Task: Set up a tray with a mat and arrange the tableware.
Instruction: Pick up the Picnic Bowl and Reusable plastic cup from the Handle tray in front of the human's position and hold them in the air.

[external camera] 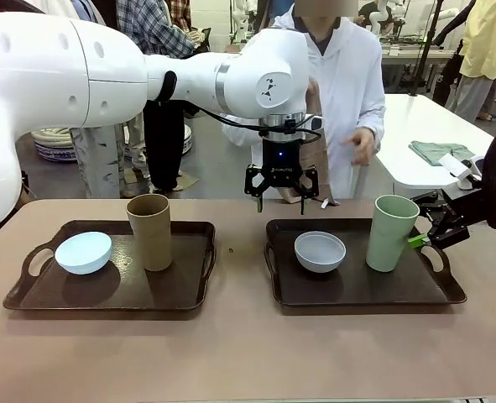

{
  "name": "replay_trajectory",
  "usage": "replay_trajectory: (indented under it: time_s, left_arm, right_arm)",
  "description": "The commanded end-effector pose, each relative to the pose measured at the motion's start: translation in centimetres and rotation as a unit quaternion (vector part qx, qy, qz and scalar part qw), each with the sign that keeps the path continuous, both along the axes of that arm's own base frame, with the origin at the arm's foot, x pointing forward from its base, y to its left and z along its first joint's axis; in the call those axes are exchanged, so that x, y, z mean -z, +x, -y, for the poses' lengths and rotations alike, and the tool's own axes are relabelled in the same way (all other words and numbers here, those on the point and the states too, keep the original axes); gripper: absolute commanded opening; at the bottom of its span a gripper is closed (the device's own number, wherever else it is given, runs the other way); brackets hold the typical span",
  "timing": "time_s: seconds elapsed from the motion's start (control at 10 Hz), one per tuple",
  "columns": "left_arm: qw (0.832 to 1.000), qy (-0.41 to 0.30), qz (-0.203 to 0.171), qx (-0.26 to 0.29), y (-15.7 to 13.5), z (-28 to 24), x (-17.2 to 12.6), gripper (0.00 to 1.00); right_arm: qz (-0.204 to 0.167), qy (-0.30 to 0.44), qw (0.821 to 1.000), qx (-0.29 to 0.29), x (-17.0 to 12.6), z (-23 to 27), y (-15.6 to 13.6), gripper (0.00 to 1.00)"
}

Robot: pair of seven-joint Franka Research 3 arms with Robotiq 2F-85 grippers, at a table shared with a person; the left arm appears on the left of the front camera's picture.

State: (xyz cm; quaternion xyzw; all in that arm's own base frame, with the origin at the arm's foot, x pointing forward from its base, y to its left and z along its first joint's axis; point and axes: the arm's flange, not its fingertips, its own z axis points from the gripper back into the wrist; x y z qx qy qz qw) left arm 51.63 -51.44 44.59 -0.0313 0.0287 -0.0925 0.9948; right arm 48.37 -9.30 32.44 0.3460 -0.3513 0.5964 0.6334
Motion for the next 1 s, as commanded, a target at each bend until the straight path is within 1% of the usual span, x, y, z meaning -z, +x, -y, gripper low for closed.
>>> replay_trajectory:
  time_s: [0.0, 0.1, 0.3, 0.4, 0.7, 0.9]
  left_arm:
    - [1.000, 0.018, 0.008, -0.024, 0.0, 1.1, 0.8, 1.00]
    - [0.999, 0.013, 0.012, -0.034, -0.4, 1.8, 1.5, 1.00]
    - [0.998, 0.018, 0.038, -0.047, -1.1, 2.9, 2.5, 1.00]
    - [0.998, 0.022, 0.043, -0.049, -1.3, 3.6, 3.2, 1.00]
    - [0.998, 0.028, 0.029, -0.046, -1.3, 5.4, 5.3, 1.00]
    - [0.999, 0.019, 0.015, -0.048, -1.2, 5.9, 6.2, 1.00]
  right_arm:
    - [0.000, 0.000, 1.000, 0.000, 0.0, 0.0, 0.0, 1.00]
    - [0.003, -0.002, 1.000, -0.002, 0.5, -0.1, 0.3, 1.00]
    - [-0.003, 0.001, 1.000, 0.001, 1.2, -0.6, 0.5, 1.00]
    - [-0.004, 0.003, 1.000, 0.000, 1.4, -1.0, 0.6, 1.00]
    - [-0.009, -0.001, 1.000, -0.007, 2.7, -2.6, 0.6, 1.00]
    - [-0.021, -0.009, 1.000, -0.001, 3.6, -3.2, 1.2, 1.00]
